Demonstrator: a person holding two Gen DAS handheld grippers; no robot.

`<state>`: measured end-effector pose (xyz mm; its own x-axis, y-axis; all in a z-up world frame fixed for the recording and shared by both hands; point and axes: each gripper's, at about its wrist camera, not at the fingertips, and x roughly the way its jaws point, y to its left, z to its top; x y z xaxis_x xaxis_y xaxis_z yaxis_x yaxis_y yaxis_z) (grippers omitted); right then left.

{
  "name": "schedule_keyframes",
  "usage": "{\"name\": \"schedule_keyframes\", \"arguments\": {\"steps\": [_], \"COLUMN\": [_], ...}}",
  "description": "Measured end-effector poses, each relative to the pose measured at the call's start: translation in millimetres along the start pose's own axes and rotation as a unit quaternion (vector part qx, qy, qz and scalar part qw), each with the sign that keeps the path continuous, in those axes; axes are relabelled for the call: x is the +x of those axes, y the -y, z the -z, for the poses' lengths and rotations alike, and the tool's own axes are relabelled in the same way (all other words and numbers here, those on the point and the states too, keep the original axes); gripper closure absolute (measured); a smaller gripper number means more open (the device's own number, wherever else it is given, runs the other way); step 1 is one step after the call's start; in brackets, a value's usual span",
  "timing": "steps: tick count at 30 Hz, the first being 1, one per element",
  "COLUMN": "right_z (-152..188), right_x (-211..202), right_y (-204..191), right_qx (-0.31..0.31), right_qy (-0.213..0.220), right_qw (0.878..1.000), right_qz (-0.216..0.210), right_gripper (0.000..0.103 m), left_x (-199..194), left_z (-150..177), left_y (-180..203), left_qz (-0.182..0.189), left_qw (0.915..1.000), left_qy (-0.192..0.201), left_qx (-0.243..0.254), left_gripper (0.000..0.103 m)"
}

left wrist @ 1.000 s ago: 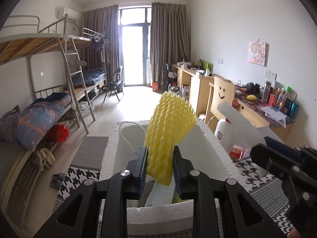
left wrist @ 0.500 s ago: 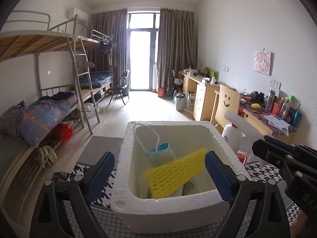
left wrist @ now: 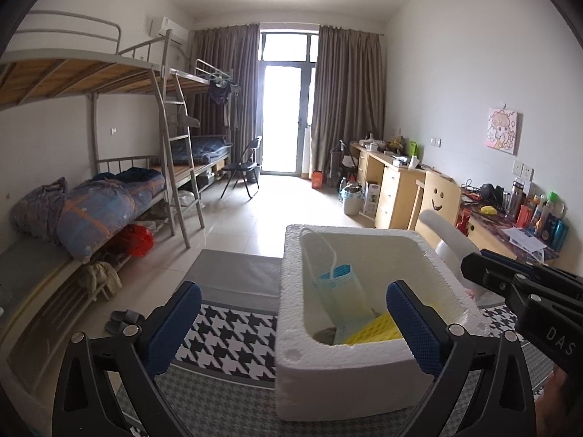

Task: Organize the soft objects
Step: 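Open the left tool to drop the yellow mesh sleeve into the foam box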

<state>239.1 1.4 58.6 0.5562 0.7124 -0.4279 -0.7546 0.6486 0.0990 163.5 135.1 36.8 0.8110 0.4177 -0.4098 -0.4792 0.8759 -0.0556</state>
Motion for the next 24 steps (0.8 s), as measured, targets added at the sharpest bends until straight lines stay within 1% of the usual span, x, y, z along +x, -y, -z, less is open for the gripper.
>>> {"name": "schedule_keyframes", "arguments": {"steps": [8, 14, 18, 24], "right_z": [-4, -1, -1, -4], "right_x": [8, 9, 13, 23], "right_y": [-8, -9, -10, -10], "right_qx": [-0.003, -0.001, -0.003, 0.004], "right_qy": [-0.002, 0.001, -0.003, -0.012], "right_qw": [1.000, 1.000, 1.000, 1.000], "right_qz": [0.003, 0.005, 0.009, 0.010], "right_gripper": [0.082, 0.082, 0.082, 0.082], "left_x": [-8, -9, -10, -9], "left_z": [10, 19, 24, 28], "left_y": [-15, -19, -23, -28], "left_qz": [0.006, 0.007, 0.010, 0.004], "left_qw": [1.0000, 1.0000, 0.9999, 1.0000], "left_qy": [-0.001, -0.004, -0.005, -0.009], "left_qx": [0.003, 0.005, 0.001, -0.001], "left_gripper": [0.001, 0.001, 0.001, 0.001]}}
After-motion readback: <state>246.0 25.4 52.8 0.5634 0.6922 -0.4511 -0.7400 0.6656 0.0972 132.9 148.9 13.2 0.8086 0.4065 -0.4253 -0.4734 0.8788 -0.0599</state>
